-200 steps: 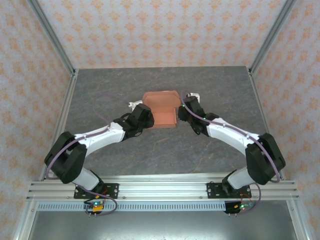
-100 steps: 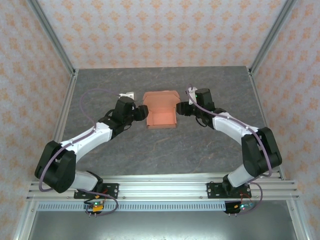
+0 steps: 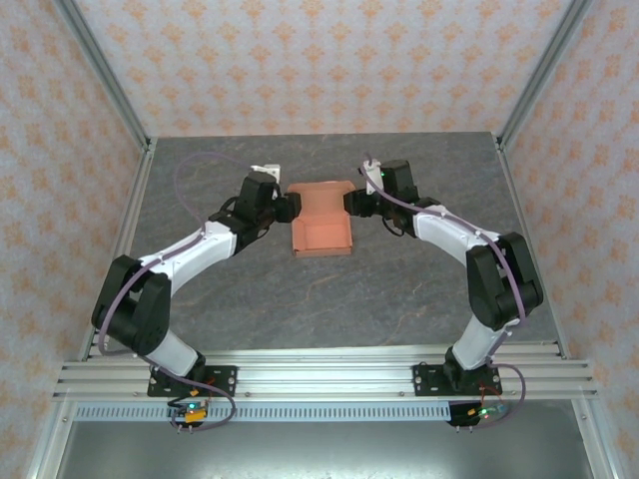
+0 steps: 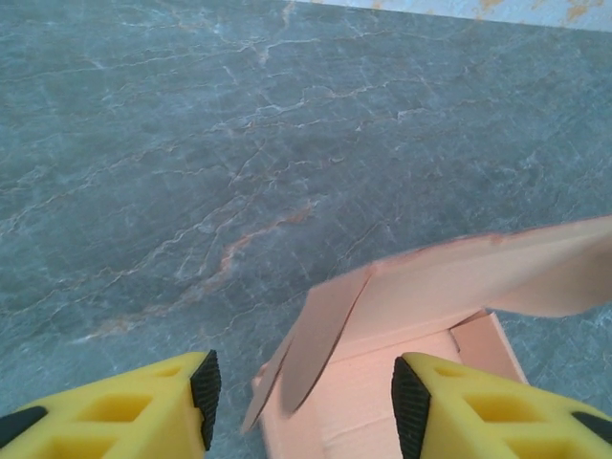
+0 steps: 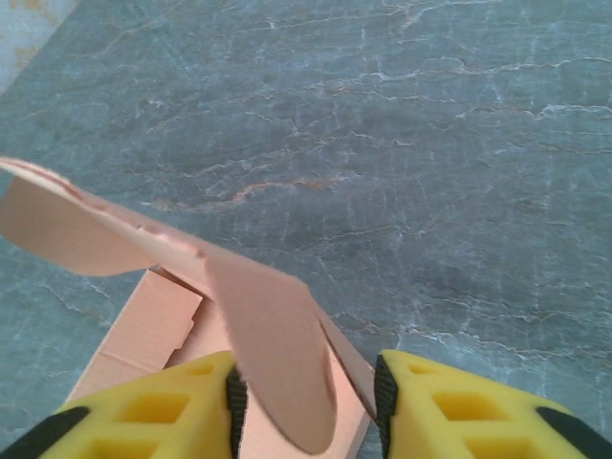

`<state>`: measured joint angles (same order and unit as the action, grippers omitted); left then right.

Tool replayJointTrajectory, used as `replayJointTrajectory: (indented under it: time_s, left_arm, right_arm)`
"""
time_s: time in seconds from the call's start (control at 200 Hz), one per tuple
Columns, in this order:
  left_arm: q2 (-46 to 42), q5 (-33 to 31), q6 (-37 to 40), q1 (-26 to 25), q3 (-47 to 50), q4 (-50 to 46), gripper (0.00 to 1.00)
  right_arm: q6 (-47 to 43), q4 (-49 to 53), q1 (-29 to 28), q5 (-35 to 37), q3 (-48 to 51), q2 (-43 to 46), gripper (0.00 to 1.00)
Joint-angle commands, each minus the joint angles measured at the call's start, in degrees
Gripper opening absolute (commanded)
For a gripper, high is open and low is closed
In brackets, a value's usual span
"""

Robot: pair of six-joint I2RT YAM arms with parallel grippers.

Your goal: Fold the paper box

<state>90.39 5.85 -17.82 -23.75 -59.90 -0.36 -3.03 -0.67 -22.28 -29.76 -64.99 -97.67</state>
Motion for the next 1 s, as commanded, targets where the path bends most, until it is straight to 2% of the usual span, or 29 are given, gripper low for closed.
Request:
replayJointTrajectory:
  time_s: [0.0,0.125,0.255,0.491,0.701,0.996]
  left_arm:
    - [1.64,1.59,-0.47,0.25,-1.82,-0.76,0.44]
    - [2.42,3.96,-2.94,0.2,-1.43,0.35,0.35]
    - [2.77,5.77,-5.92,0.17,-0.35,1.64,0.27]
    - [3.99,8.27,-10.22,-0.04,1.24,3.5,0.22]
    - [4.53,6.61,-11.36,-1.29,4.16,5.36,0.19]
    - [2.67,2.63,-10.97,-5.01,8.87,7.52,0.15]
  right_arm:
    - [3.38,0.64,0.29,-2.52,-1.76,-0.5,0.36]
    - [6.2,0.16,-0.27,-2.81,-0.9,-0.4,0.28]
    - [8.42,-0.96,-1.5,-1.93,0.03,-0.42,0.25]
    - [11.11,-1.36,-4.21,0.87,0.98,-0.72,0.24]
    - [11.38,-2.86,-5.07,3.95,5.49,0.81,0.2]
    - [12.43,-6.8,-6.66,4.14,13.16,3.95,0.18]
